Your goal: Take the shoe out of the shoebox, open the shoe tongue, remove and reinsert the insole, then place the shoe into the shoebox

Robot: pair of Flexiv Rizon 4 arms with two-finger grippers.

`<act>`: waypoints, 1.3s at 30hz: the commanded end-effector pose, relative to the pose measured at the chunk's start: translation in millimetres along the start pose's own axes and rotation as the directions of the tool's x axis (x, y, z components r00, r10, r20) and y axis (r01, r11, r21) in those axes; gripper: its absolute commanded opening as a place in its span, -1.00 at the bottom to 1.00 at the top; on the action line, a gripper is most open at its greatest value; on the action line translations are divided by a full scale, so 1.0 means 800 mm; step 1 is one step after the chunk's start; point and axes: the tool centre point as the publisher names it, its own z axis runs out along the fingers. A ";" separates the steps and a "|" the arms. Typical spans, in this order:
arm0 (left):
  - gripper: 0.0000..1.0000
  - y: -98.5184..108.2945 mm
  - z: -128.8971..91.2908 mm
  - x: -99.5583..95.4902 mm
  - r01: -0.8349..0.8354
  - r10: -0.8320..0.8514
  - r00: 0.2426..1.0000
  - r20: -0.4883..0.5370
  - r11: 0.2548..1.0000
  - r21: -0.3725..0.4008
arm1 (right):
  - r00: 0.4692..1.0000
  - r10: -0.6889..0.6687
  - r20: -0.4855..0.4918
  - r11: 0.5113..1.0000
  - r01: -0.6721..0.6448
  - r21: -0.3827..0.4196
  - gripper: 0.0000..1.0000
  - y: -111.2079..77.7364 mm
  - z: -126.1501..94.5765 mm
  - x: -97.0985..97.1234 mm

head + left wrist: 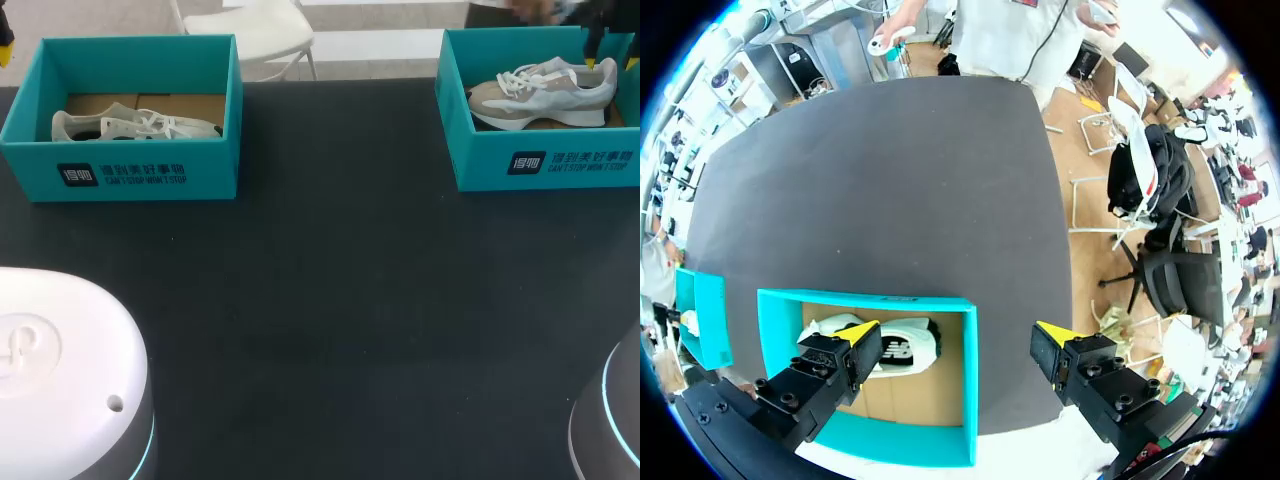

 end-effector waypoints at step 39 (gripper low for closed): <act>1.00 -0.001 -0.001 0.001 -0.001 0.001 1.000 -0.002 1.000 0.000 | 0.991 -0.085 0.102 0.996 0.088 -0.017 -1.00 0.008 0.030 -0.028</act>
